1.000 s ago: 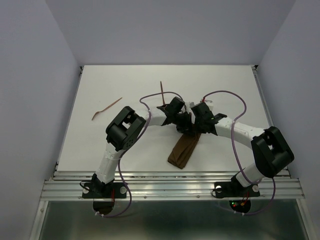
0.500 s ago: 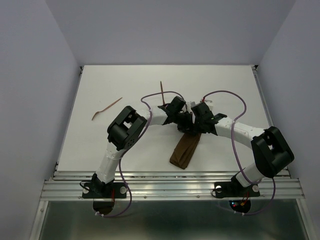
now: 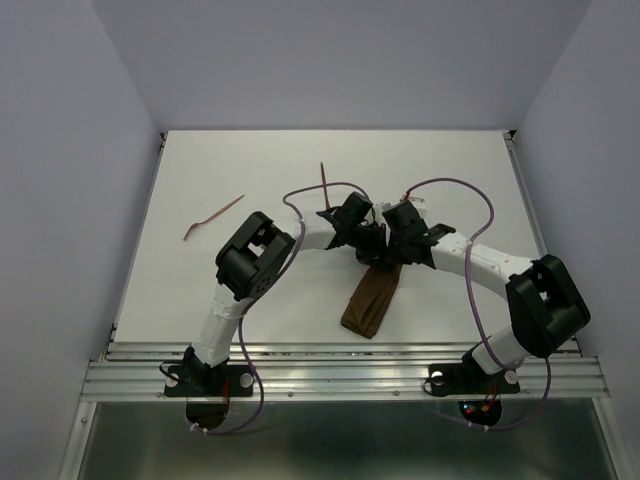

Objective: Fold the napkin into a case and place the utensils inside
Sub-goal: Stuff the top corner of the smaller-rectangle-folded napkin into the folded napkin.

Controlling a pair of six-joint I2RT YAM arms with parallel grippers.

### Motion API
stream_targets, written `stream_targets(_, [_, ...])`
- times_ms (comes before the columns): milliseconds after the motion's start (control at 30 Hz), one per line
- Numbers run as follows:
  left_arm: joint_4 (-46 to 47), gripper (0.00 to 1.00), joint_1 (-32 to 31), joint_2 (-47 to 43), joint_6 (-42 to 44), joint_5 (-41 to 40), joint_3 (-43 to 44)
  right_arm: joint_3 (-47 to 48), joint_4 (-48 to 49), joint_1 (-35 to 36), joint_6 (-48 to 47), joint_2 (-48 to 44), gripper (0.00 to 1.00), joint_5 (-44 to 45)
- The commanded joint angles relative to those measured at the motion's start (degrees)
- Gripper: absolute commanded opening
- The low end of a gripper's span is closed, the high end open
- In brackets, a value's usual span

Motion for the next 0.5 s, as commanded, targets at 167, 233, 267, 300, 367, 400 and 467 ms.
stream_targets(167, [-0.11, 0.0, -0.67, 1.23, 1.41, -1.63, 1.62, 3.84, -0.57, 0.62, -0.68, -0.9, 0.01, -2.51])
stream_targets(233, [-0.11, 0.0, -0.58, 1.23, 1.41, -1.63, 1.71, 3.58, 0.04, 0.62, -0.6, -0.19, 0.01, -3.03])
stream_targets(267, [-0.11, 0.0, -0.58, 1.14, 1.32, -1.63, 1.71, 3.32, 0.22, 0.62, -0.6, 0.16, 0.01, -3.12])
stream_targets(300, [-0.11, 0.0, -0.58, 1.06, 1.32, -1.63, 1.71, 2.88, 0.48, 0.62, -0.68, 0.95, 0.01, -3.12])
stream_targets(367, [-0.11, 0.0, -0.67, 0.88, 1.32, -1.54, 1.71, 2.35, 1.1, 0.62, -0.51, 2.35, 0.01, -3.12])
stream_targets(400, [-0.11, 0.0, -0.58, 0.97, 1.32, -1.54, 1.71, 2.17, 1.36, 0.62, -0.42, 2.79, 0.01, -3.21])
stream_targets(467, [-0.11, 0.0, -0.67, 0.79, 1.32, -1.54, 1.79, 1.65, 2.15, 0.62, -0.16, 3.67, 0.01, -3.21])
